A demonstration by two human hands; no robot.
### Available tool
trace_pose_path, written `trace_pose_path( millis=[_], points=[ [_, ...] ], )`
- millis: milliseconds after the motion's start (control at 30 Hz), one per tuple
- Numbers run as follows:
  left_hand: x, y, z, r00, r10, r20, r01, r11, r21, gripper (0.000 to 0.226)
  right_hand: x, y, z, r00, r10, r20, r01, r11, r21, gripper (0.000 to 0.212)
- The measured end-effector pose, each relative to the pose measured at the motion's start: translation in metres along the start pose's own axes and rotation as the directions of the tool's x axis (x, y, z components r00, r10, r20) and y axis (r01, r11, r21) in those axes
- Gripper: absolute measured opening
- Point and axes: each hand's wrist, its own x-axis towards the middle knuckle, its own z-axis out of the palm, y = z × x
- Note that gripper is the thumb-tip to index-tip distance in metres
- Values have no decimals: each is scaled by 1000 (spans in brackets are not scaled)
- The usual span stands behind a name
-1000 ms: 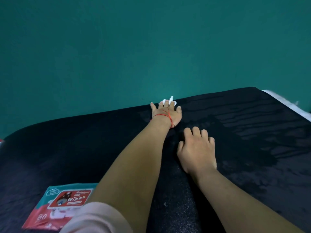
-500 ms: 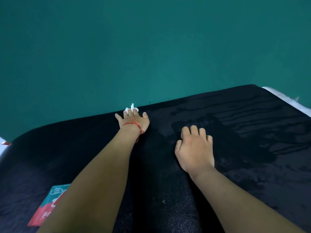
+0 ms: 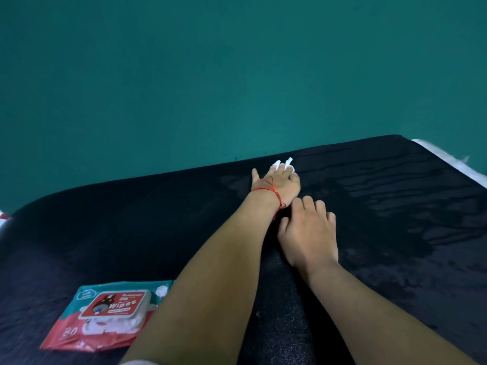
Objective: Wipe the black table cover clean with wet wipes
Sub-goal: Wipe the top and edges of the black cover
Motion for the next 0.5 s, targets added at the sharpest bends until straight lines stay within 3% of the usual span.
trace_pose_path(
  millis=[167,333,400,500],
  points=[
    [-18,-33,0,992,-100,-74,110,985,135,67,-1,-2,0,999,-17,-49,17,1000,13,6],
    [-46,-78,-8,928,-361,-91,372,904,210,72,-2,-1,0,998,-31,-50,31,999,11,5],
    [-60,-94,-11,894,-436,-98,447,870,206,73,-2,-2,0,998,-38,-43,39,999,19,5],
    [-72,-105,-12,894,-436,-105,446,885,129,72,-2,-1,-1,999,-39,-37,41,998,42,4]
  ],
)
